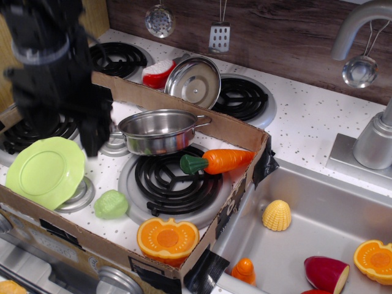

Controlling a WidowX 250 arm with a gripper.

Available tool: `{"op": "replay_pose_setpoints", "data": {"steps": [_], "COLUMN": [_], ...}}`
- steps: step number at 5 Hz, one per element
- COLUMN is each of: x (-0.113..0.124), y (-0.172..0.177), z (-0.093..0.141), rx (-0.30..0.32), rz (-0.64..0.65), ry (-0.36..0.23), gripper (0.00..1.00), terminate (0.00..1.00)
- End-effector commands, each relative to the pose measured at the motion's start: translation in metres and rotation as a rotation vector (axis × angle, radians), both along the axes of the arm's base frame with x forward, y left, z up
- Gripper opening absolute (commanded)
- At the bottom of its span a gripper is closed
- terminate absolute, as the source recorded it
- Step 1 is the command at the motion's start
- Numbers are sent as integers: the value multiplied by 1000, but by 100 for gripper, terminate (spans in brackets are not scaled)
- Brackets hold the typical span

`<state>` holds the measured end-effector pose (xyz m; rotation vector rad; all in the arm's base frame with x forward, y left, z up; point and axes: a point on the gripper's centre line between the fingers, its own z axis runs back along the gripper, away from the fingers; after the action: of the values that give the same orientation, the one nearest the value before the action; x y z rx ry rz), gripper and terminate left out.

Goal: Put broccoli in pot

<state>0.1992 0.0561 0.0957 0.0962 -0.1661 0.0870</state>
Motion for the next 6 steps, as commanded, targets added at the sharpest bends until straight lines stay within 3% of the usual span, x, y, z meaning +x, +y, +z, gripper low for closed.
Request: {"op": "replay_pose_setpoints", "data": {"steps": [1, 3, 6], "x": [-7, 2, 14], "y": [-16, -26, -31], "z": [-17, -26, -51], "rx": [-8, -36, -107], "rz": [-4, -58, -66], "ry": [-71, -108, -110], "gripper": [100, 100, 100], "terminate": [0, 0, 0]}}
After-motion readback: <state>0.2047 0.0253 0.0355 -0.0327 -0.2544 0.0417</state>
